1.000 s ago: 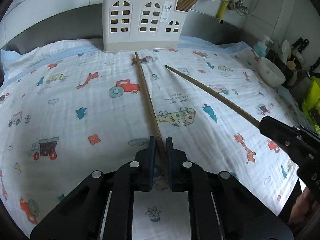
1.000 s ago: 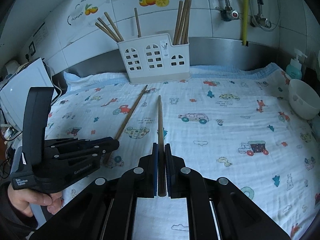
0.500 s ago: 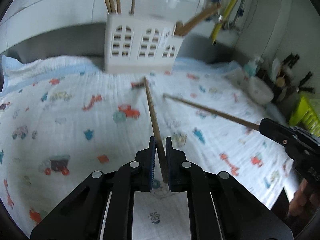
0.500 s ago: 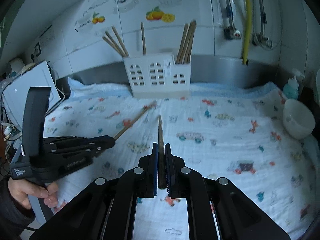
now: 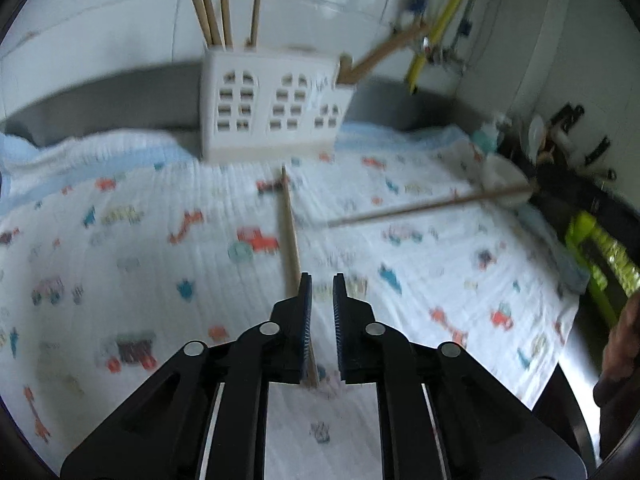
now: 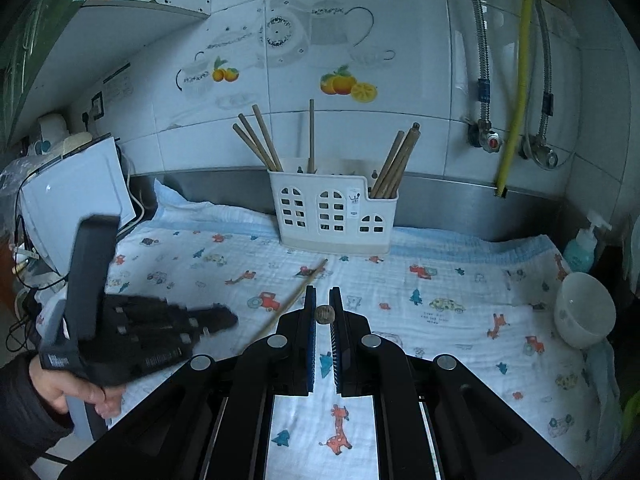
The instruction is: Organize utensils
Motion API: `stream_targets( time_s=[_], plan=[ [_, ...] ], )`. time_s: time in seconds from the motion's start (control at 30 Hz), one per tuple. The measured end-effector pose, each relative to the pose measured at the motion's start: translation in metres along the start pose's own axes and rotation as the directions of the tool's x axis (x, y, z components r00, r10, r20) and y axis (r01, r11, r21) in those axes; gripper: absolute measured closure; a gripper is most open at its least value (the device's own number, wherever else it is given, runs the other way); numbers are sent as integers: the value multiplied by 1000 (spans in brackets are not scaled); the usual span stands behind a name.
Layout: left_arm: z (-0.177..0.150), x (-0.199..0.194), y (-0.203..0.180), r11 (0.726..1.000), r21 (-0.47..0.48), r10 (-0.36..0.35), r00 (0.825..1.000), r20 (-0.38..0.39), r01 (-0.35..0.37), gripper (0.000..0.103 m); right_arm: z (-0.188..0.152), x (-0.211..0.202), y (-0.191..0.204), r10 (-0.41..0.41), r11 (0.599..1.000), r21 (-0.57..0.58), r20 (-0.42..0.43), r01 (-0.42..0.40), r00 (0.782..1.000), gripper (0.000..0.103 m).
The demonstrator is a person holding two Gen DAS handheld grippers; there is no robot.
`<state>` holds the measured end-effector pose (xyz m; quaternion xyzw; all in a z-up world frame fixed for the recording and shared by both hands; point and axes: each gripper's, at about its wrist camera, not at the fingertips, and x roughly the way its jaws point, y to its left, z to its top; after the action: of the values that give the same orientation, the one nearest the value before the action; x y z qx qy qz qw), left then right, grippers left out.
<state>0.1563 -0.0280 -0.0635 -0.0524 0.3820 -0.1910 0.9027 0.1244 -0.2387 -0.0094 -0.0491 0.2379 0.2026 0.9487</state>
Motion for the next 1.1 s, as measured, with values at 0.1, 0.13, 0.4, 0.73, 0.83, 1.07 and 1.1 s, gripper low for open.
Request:
stream_targets(
  time_s=[0.1,0.13,0.4,0.73,0.83,1.07,1.1],
  plan=[
    [-12,12,2,1000,-5,17,999,-41,-18,65,-1,1,1,1,1000,0,-2,-1,1000,97],
    [-14,16,1,1000,-1,22,999,-49,-22,65,-1,0,2,0,1000,-1,-2,0,1000,97],
    [-23,38,8,999,-23,40,994,-102,-43,83,-1,-1,3,-2,1000,-7,1,2,1000,97],
    [-13,26,10,998,-36,48,998,-49,-50,98,3,-5,3,0,1000,-21,10,0,1000,97],
    [0,6,11,999,-47,13,1000,15,-12,99,10,-5,3,1,999,-32,15,-1,1000,97],
    [18,-6,18,998,-52,-21,999,32,23,99,25,-8,1,8,999,-40,31,-7,999,97],
    [16,-3,17,999,-45,-26,1000,15,26,99,25,-8,1,8,999,-44,30,-6,1000,97]
  ],
)
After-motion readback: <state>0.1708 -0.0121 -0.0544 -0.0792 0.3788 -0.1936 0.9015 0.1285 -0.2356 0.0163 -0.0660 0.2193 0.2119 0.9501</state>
